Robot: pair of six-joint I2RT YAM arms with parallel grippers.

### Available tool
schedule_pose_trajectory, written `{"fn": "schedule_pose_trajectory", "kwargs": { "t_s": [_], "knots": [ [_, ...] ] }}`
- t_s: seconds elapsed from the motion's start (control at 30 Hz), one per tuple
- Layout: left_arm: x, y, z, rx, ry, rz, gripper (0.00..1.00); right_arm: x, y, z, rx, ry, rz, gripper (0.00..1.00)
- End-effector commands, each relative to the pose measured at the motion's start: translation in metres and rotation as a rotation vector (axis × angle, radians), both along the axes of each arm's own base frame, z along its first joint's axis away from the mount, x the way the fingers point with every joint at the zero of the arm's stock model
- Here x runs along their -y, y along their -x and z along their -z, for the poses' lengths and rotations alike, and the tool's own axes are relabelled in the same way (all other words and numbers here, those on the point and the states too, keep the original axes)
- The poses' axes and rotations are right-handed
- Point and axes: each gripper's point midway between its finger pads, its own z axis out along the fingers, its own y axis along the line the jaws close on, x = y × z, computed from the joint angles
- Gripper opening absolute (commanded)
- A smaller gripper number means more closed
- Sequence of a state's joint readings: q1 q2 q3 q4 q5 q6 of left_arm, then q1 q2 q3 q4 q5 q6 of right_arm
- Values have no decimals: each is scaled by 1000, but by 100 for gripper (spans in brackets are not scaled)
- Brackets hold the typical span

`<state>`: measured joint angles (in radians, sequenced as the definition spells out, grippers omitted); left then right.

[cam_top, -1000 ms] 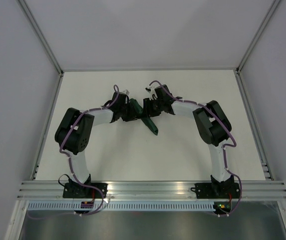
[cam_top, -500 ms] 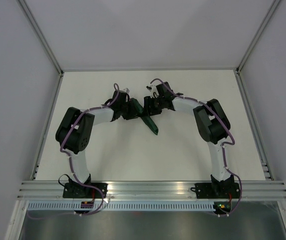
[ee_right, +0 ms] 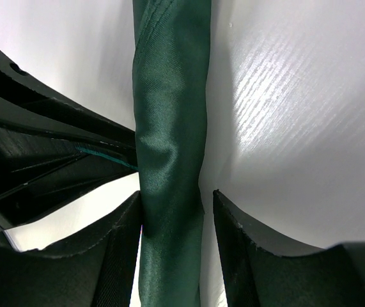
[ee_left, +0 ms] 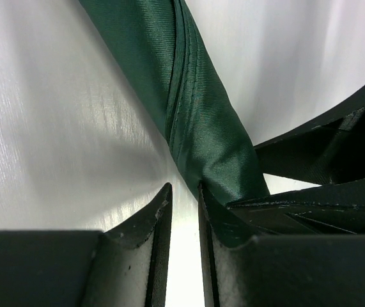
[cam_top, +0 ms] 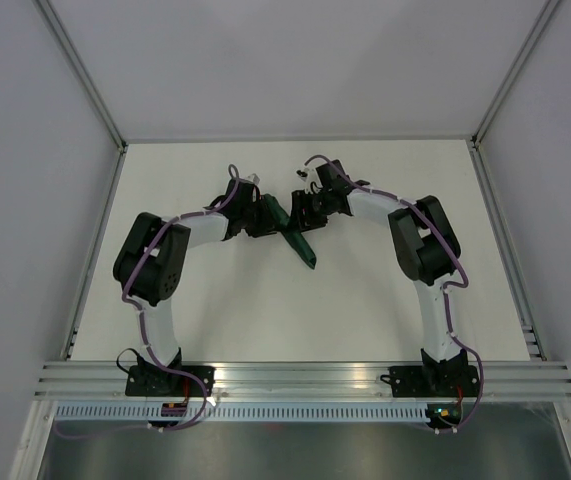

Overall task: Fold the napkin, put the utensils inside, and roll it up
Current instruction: Roll the napkin at the center of the board.

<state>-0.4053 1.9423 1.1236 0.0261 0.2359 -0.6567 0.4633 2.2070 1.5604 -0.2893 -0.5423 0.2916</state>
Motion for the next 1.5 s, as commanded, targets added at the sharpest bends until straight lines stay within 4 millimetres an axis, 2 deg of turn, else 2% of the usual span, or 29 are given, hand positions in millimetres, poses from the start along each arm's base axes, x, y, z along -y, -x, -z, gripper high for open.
{"fn": "schedule_pose_trajectory", "kwargs": {
  "t_s": [0.0,0.6,0.83,1.17,1.47],
  "knots": [
    [6,-11,-7,0,31,-33,27,10,7,13,-84,40,22,55],
    [8,-12,-7,-4,36,-26,26,14,-1,-6,-92,-15,31,54],
    [9,-13,-5,-10,41,-23,26,16,2,-3,-108,-23,30,54],
    [14,-19,-5,-11,46,-14,26,1,3,-9,-172,-127,63,50],
    [19,-28,-7,-7,55,-12,26,-8,3,2,-242,-191,101,45]
  ]
}}
